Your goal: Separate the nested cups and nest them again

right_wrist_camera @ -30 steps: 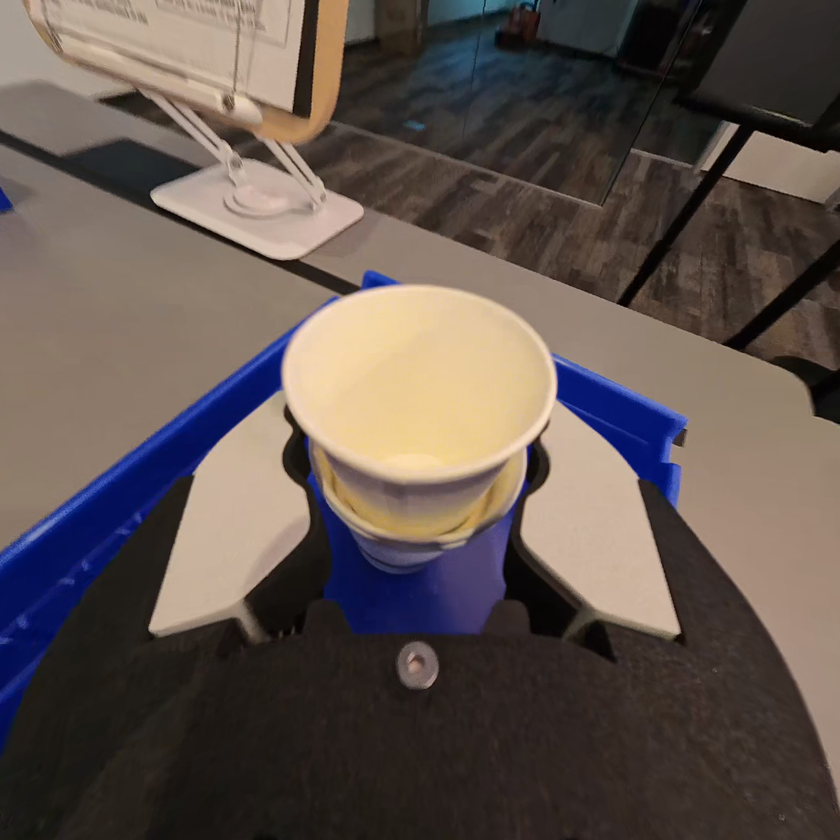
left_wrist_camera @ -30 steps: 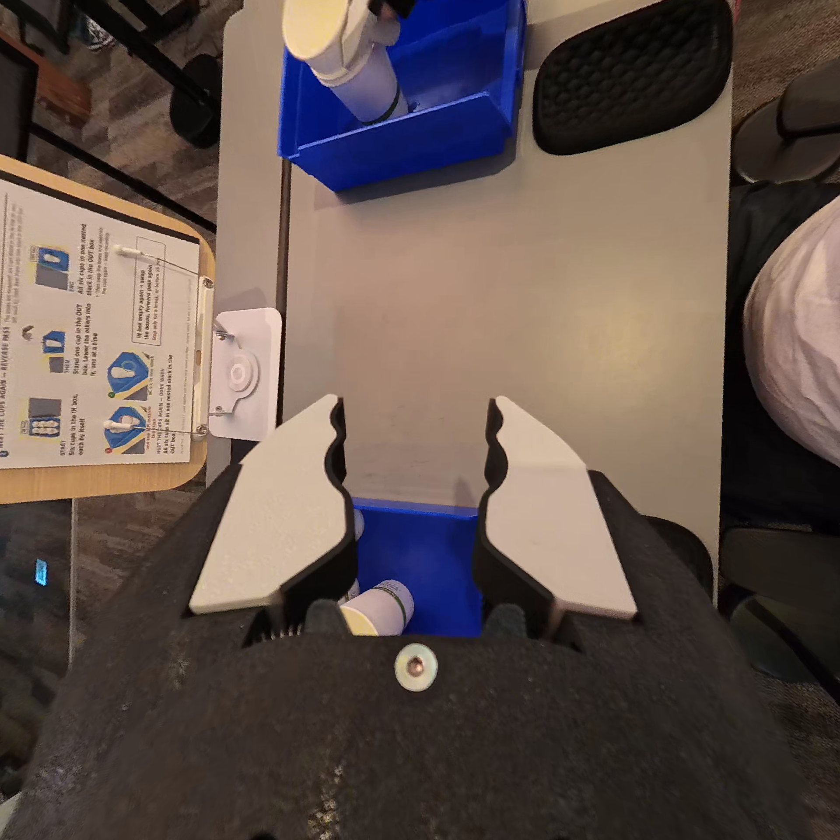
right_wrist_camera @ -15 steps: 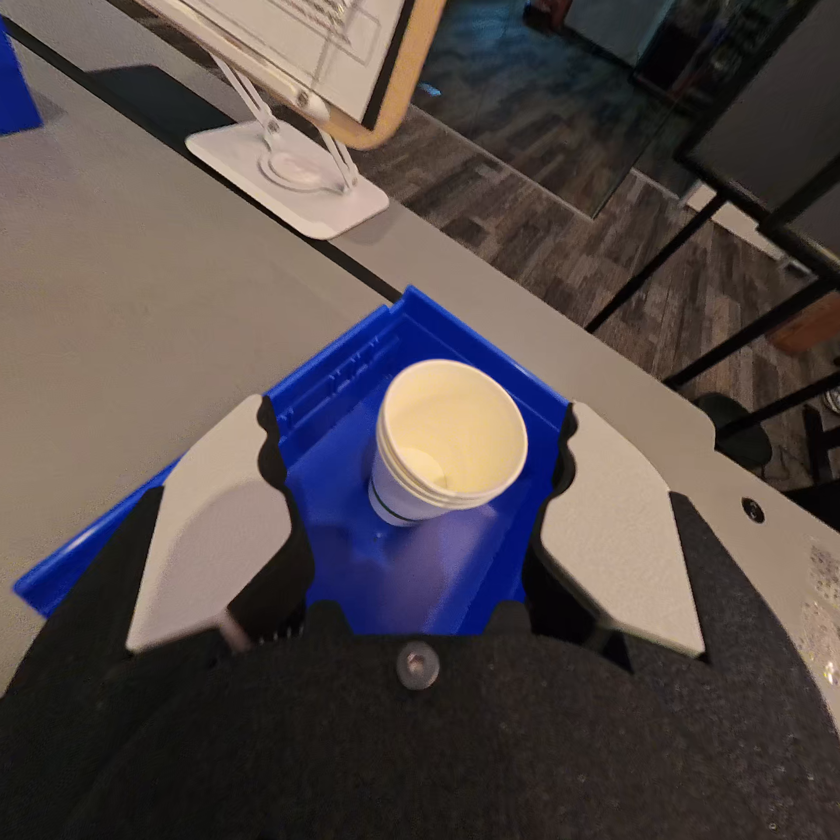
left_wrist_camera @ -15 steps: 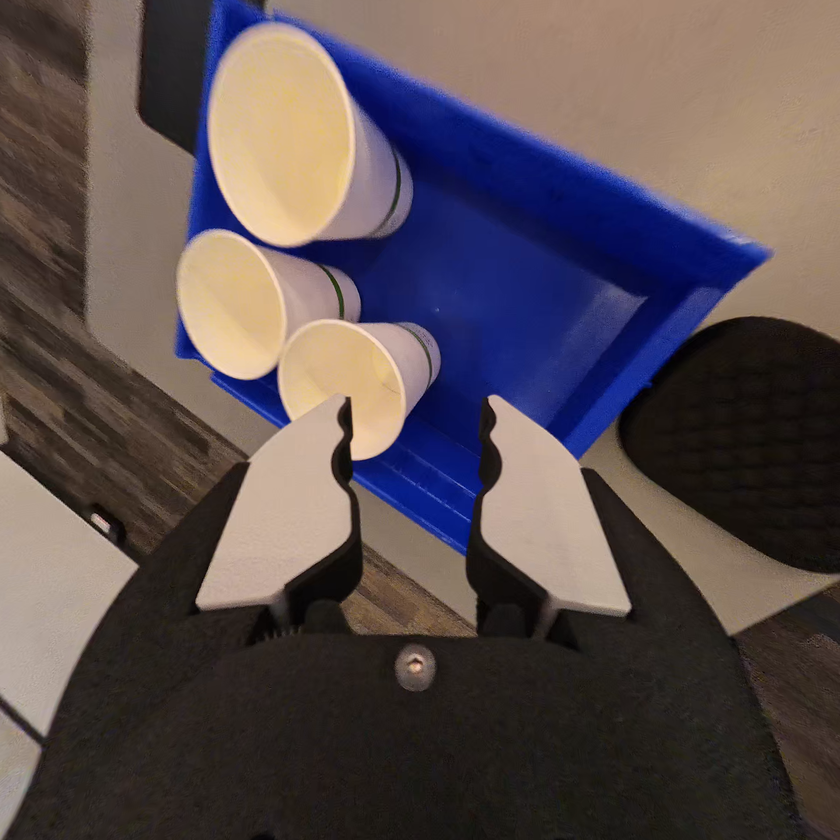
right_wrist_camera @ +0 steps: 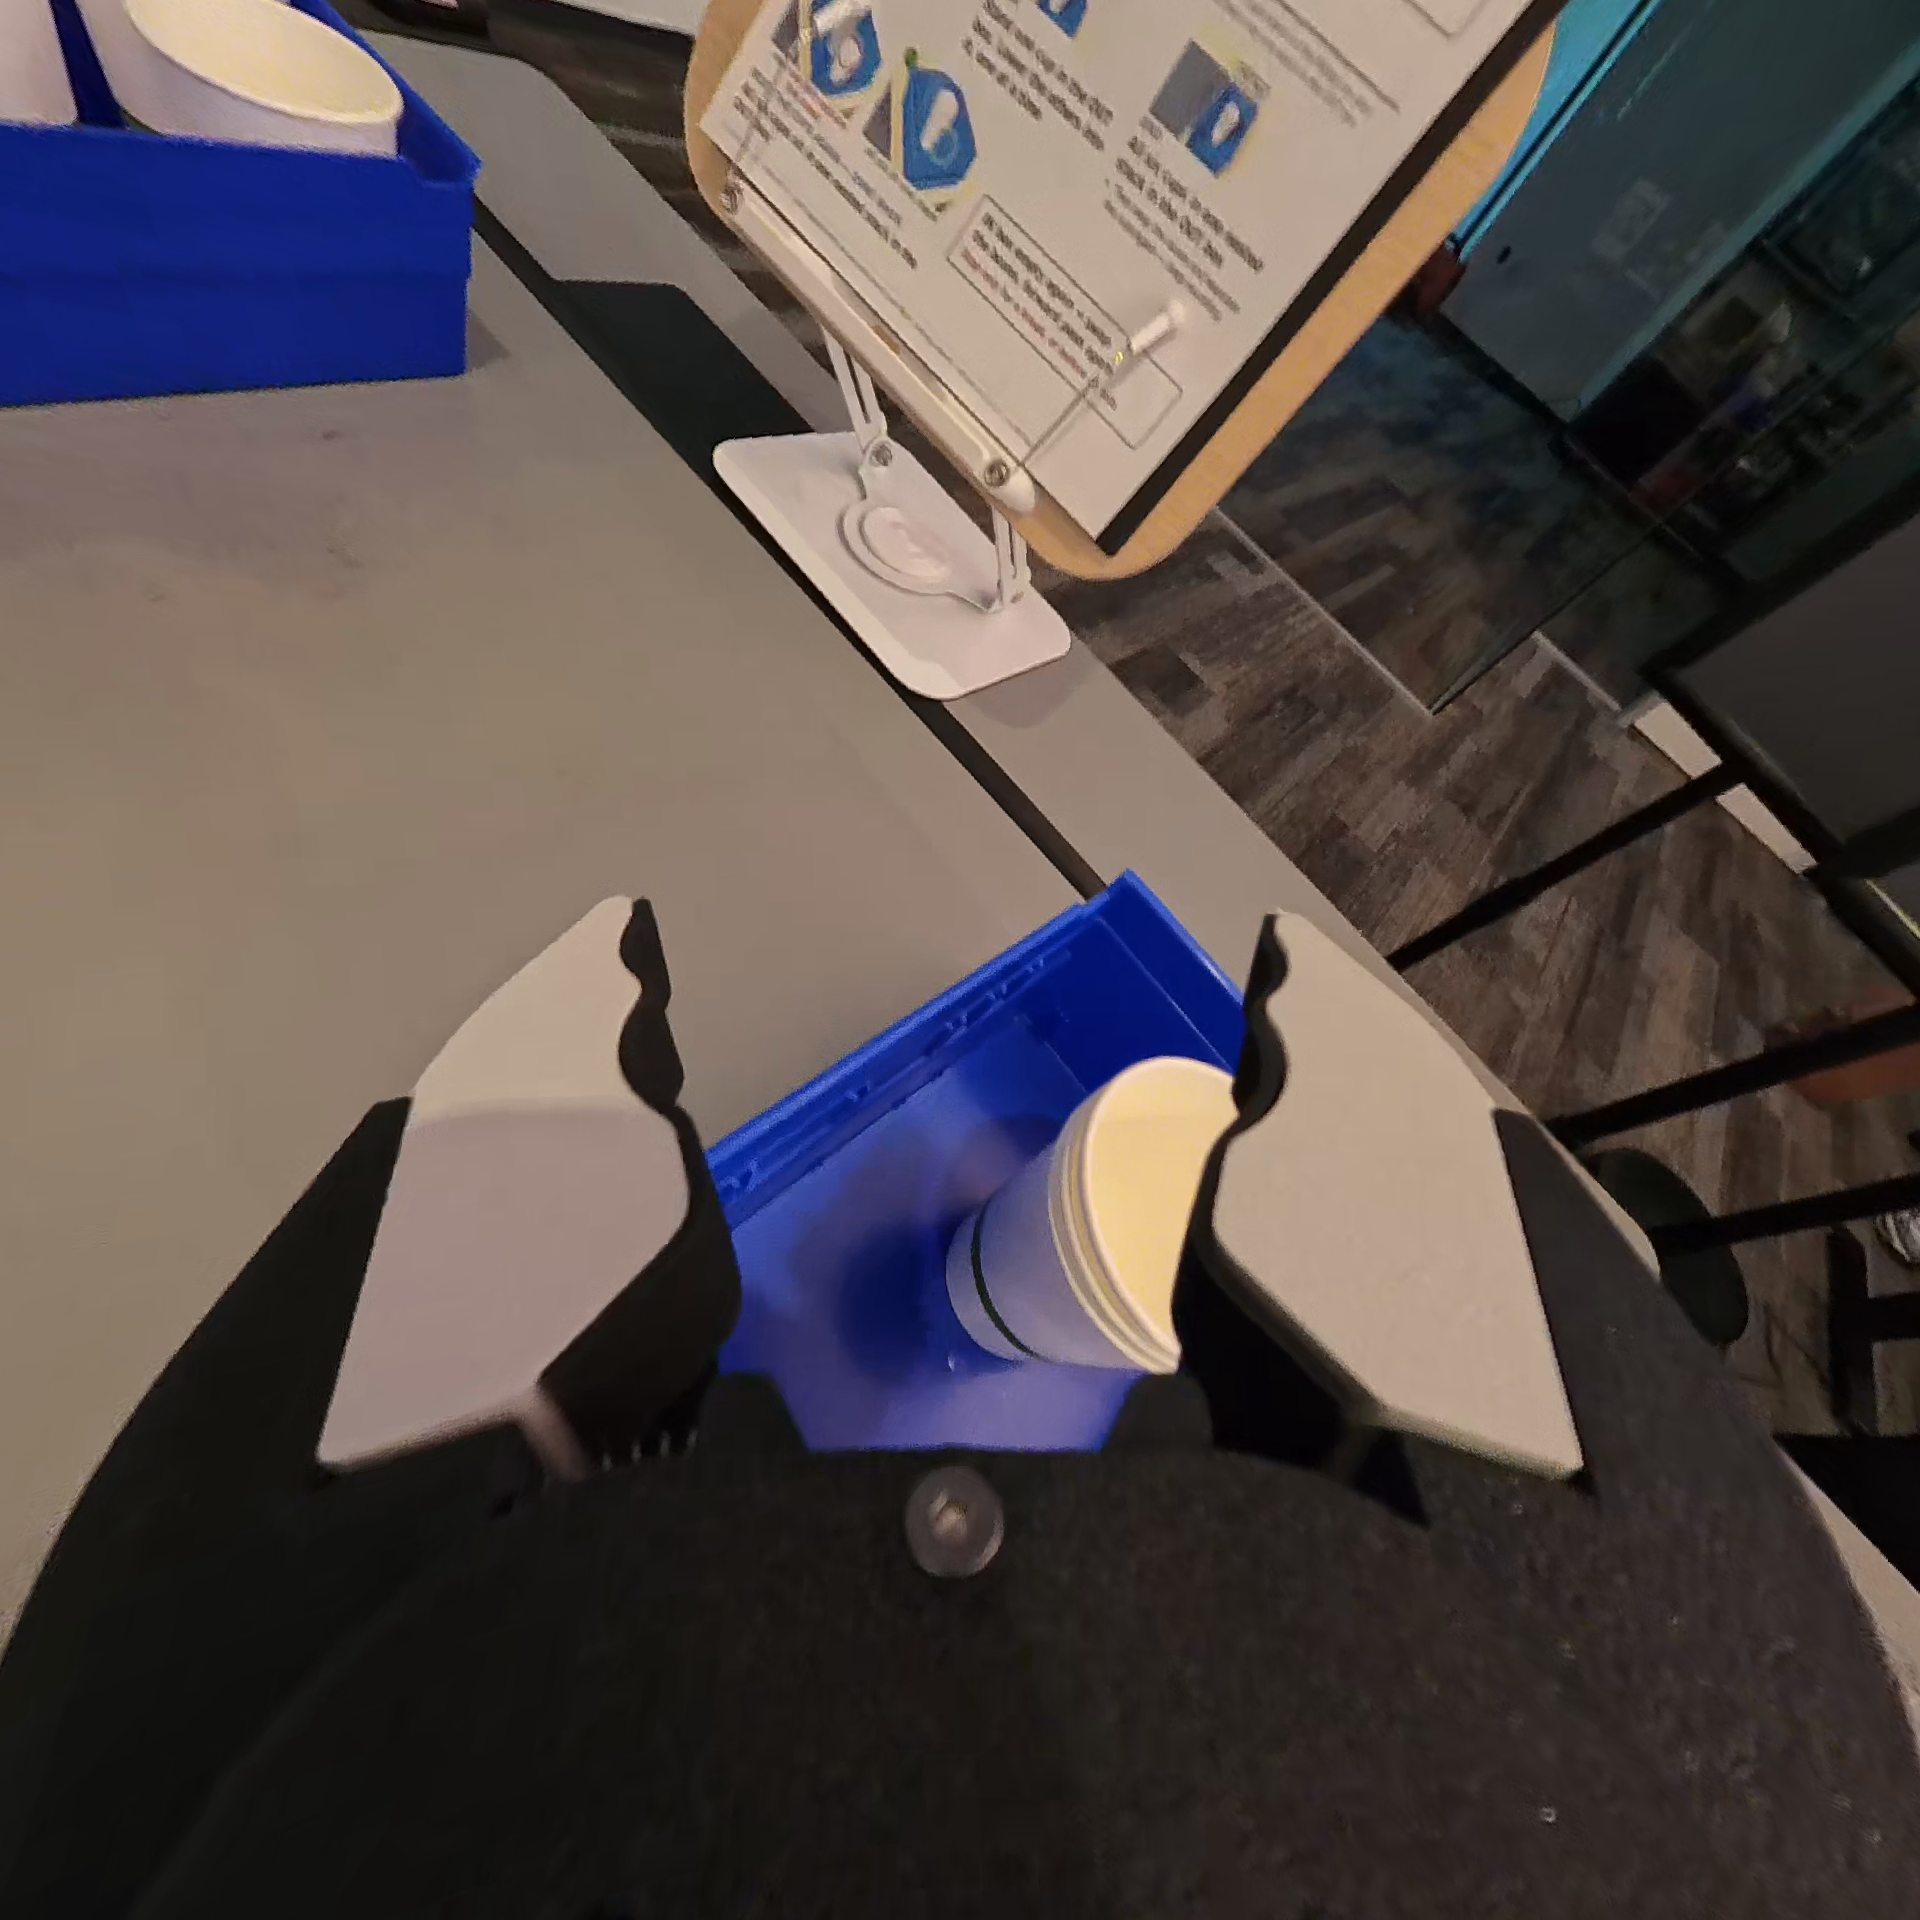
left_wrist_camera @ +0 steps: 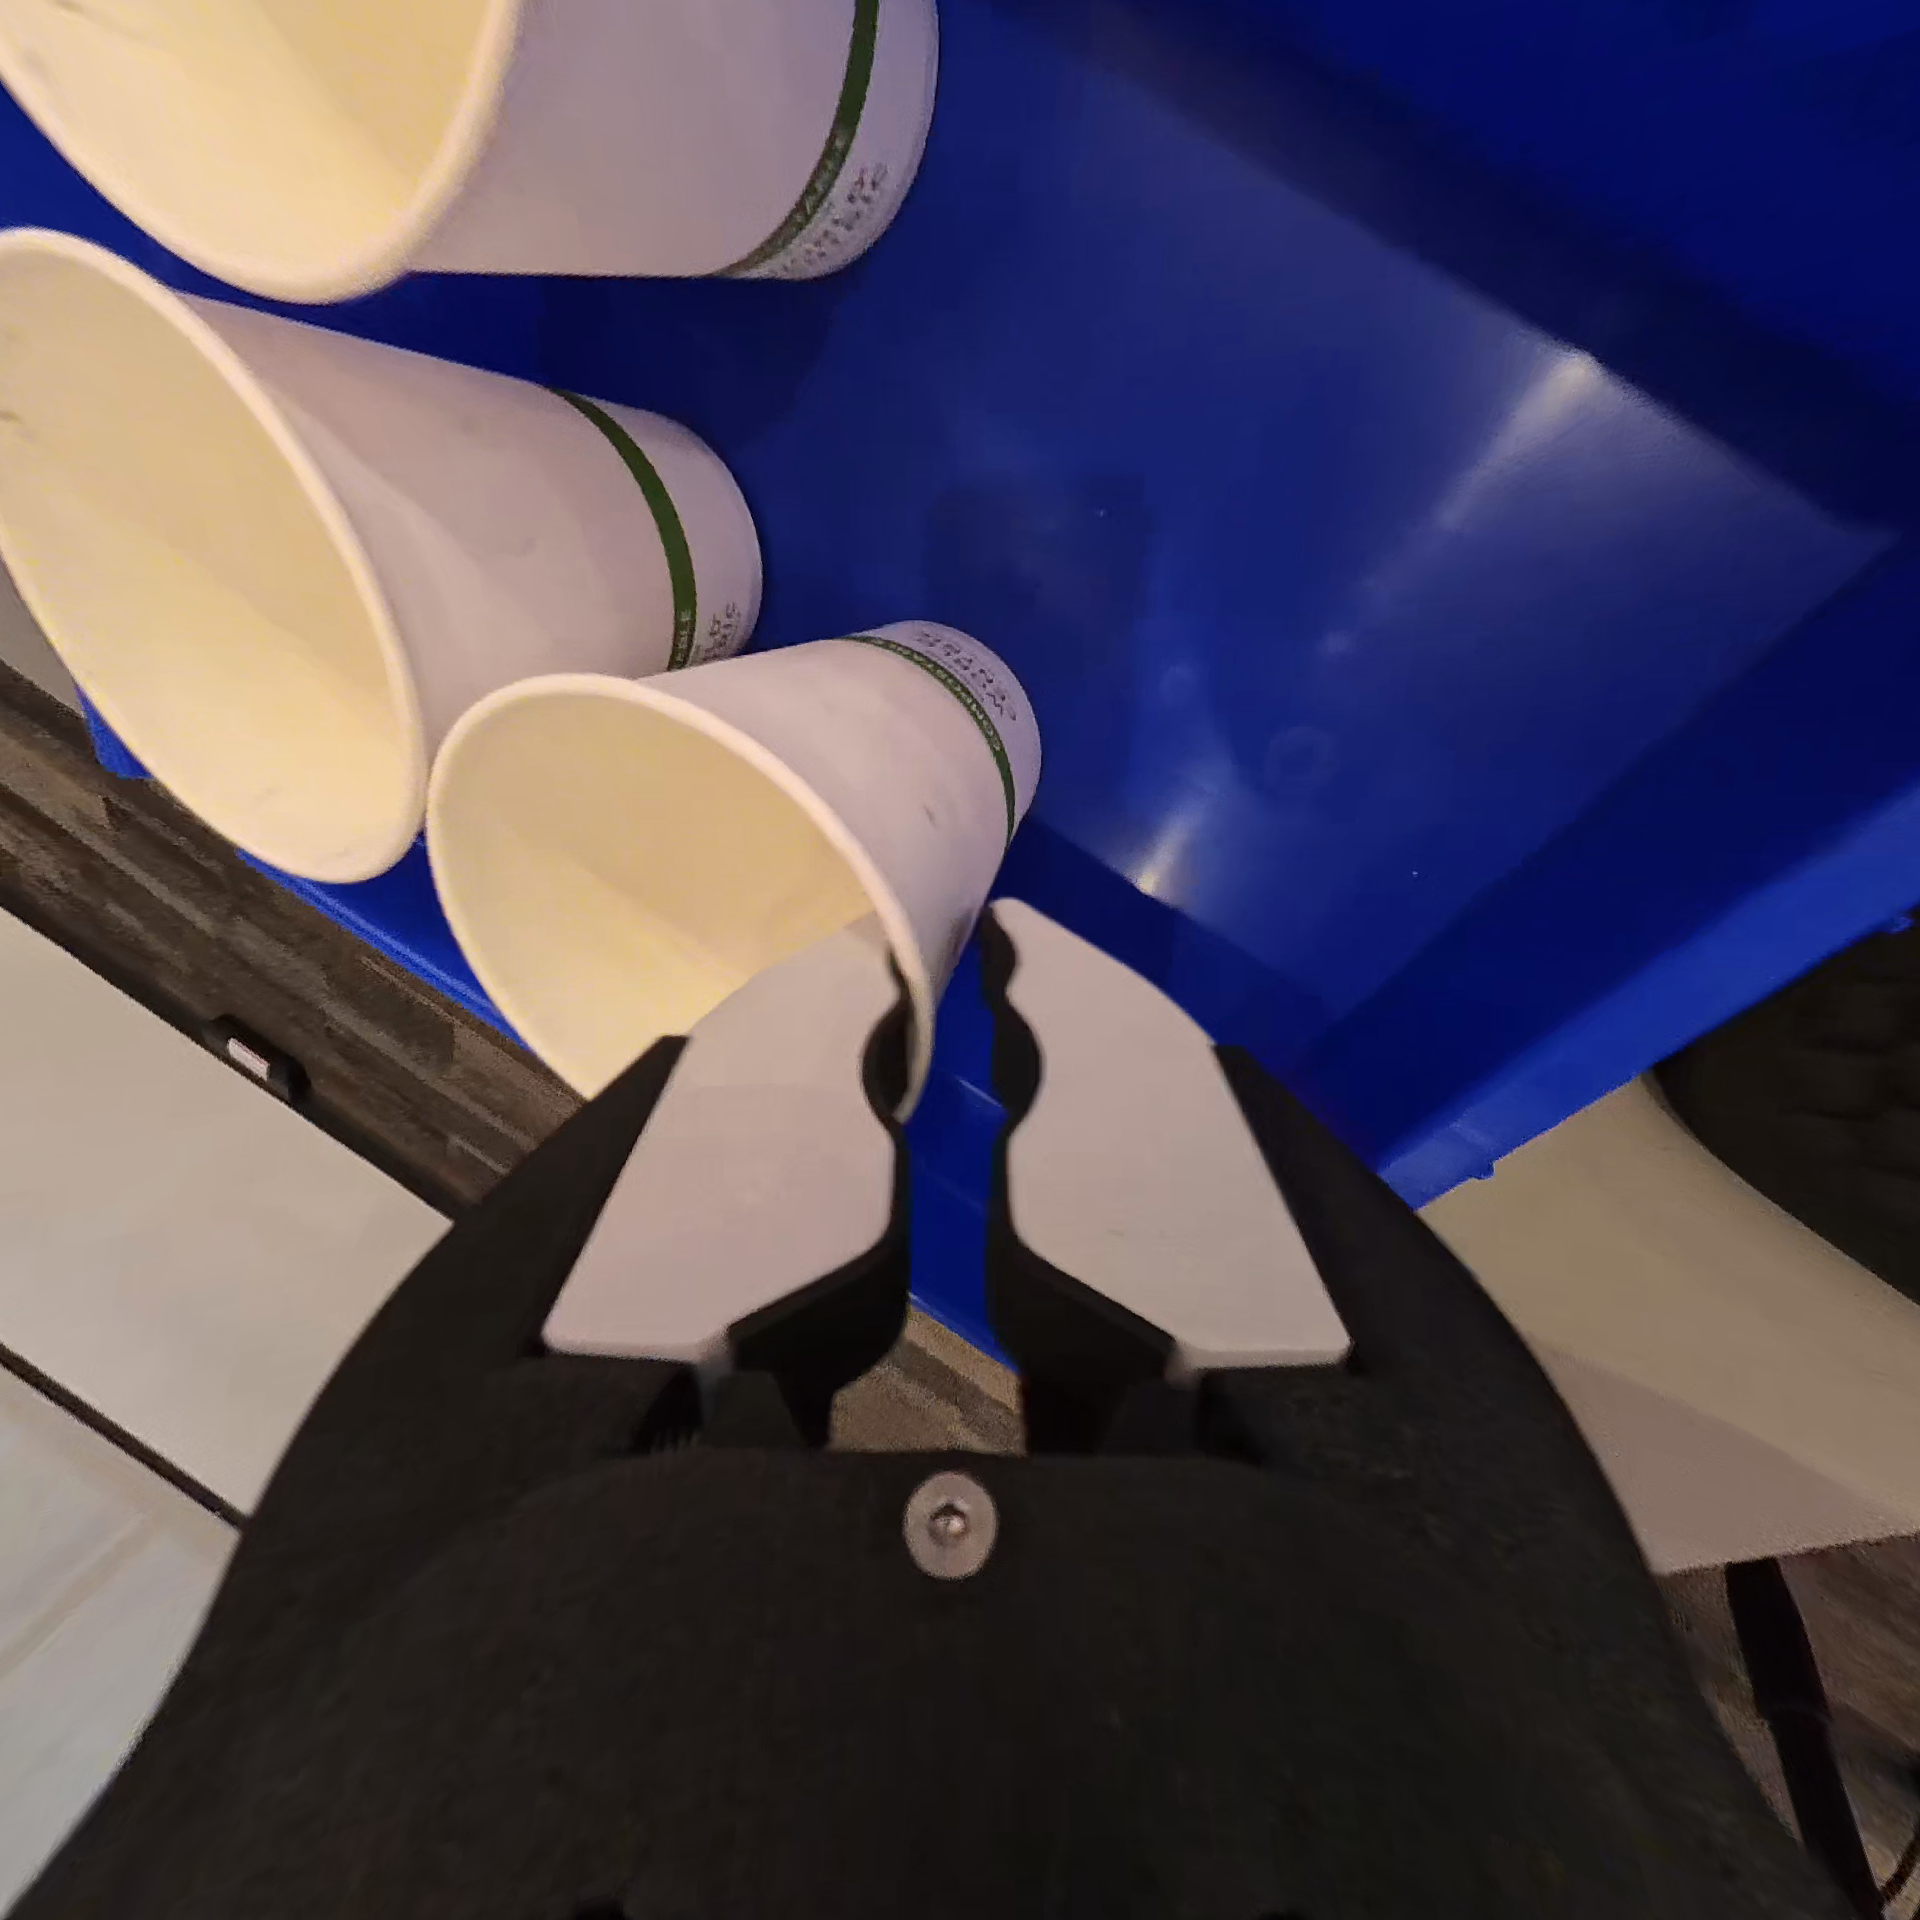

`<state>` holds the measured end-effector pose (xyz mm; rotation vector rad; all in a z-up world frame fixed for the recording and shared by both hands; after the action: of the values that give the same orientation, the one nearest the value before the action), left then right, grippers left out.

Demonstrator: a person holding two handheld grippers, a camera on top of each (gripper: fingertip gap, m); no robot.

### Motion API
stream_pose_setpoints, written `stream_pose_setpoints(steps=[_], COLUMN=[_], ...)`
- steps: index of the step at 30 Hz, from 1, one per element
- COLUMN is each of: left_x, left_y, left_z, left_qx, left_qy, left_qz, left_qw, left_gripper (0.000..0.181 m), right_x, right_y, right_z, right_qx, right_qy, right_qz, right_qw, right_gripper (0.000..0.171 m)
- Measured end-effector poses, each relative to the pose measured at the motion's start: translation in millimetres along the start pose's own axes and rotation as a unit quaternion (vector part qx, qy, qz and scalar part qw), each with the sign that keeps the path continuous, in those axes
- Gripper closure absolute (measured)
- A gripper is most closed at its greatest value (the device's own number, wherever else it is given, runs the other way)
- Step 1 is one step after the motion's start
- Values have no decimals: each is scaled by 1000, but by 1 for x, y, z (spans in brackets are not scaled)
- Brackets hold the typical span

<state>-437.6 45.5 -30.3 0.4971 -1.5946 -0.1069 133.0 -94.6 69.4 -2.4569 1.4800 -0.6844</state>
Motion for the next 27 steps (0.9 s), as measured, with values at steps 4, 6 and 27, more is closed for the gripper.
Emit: stream_pose_setpoints(steps=[4, 6, 27], left_x=[7, 23, 215], left_y=[-7, -11, -158], left_z=[4, 9, -154], left_qx=[-6, -39, -353], left_qy=[16, 33, -198], left_qz=[24, 18, 145], left_qw=[1000, 999, 903], left_gripper=[180, 181, 180], right_x=[-7, -12, -97], right_y=[11, 19, 238], right_z=[-16, -28, -177], right_qx=[-20, -19, -34], right_qy=[-39, -52, -145], right_qz=[-27, -43, -493], right_qw=[999, 998, 857], right_gripper=[72, 72, 77])
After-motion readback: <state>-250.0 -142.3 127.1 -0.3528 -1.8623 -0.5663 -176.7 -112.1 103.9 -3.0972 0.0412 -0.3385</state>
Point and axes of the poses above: each gripper's, where its closed fingertips meet, x back along the fingers, z out of its underside, y = z × x across the jaws, the point moved 5 cm from there along x, back along the fingers, and after that the axes turned 7 degrees about -y, right-handed, at the moved point
